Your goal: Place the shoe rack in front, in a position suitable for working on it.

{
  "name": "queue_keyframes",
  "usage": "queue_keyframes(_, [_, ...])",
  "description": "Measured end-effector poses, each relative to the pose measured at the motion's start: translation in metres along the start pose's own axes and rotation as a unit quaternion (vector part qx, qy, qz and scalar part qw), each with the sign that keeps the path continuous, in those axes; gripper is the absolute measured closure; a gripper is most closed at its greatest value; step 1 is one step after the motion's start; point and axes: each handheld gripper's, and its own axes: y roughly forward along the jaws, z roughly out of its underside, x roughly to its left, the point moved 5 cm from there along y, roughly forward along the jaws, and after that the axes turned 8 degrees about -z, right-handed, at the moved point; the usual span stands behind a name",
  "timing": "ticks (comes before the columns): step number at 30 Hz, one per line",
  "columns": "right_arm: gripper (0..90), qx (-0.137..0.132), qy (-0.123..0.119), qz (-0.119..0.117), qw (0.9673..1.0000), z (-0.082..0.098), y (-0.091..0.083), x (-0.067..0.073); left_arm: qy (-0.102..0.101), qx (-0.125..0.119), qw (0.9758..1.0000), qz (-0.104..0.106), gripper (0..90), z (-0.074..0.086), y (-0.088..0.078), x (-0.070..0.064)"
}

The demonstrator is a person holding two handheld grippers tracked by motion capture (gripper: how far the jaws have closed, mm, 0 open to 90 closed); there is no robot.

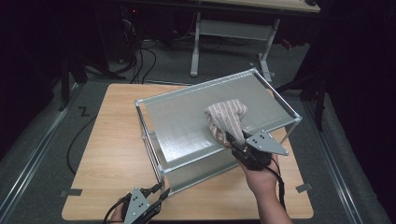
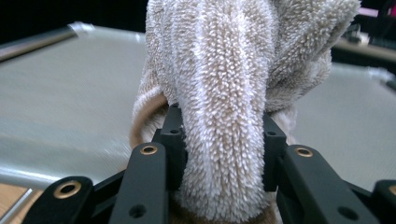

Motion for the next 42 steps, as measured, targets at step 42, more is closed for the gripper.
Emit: queue_keyframes(42, [59.8, -0.028, -0.029, -0.105, 0.9937, -0.004, -0.009, 0.132, 0.039, -0.007, 0.9975, 0.059, 78.5, -0.003, -0.004, -0.038])
